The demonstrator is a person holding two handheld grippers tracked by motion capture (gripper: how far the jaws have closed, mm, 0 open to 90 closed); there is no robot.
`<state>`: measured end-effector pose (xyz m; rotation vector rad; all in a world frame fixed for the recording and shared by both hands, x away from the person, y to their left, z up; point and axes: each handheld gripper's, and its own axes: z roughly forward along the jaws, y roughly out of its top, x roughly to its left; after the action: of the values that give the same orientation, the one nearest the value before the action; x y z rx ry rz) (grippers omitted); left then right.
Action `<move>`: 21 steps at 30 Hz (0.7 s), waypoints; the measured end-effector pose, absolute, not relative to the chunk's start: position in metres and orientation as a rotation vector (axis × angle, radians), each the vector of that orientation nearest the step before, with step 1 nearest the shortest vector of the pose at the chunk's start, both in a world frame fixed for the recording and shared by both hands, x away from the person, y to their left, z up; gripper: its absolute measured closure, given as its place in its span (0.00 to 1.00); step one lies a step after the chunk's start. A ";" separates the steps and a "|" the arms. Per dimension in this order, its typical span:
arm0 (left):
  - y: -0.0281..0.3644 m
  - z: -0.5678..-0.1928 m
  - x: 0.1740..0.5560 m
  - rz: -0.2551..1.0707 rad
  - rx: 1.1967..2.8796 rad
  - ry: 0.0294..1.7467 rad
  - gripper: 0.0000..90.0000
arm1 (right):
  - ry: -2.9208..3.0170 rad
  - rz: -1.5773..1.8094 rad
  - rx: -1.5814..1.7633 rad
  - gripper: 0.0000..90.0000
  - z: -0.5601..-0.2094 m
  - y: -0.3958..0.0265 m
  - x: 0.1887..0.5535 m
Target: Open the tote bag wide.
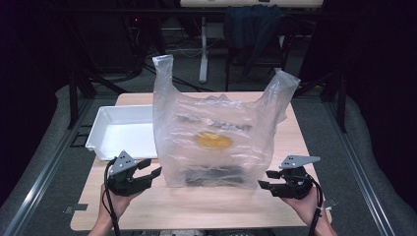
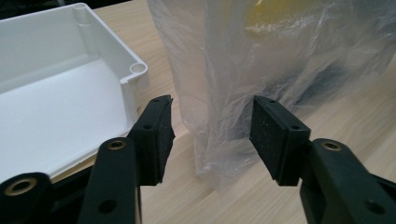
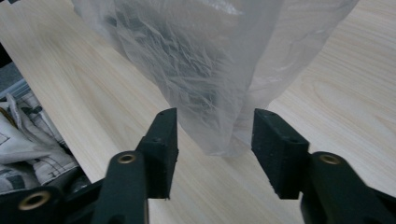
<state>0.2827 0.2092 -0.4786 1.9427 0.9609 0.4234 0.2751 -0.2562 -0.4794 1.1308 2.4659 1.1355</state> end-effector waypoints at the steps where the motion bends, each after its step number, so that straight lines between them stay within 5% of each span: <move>1: 0.207 -0.481 0.287 0.394 1.959 0.945 0.63 | 2.458 1.133 1.140 0.73 -0.479 -0.255 0.276; 8: 0.195 -0.488 0.295 0.363 2.015 0.903 0.82 | 2.465 1.136 1.167 0.97 -0.483 -0.250 0.281; 21: 0.194 -0.507 0.309 0.305 2.090 0.947 0.89 | 2.532 1.050 1.206 1.00 -0.494 -0.233 0.297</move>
<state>0.3091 0.1935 -0.5071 2.0896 0.9468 0.3053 0.2972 -0.2331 -0.4938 1.2055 2.5322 1.0503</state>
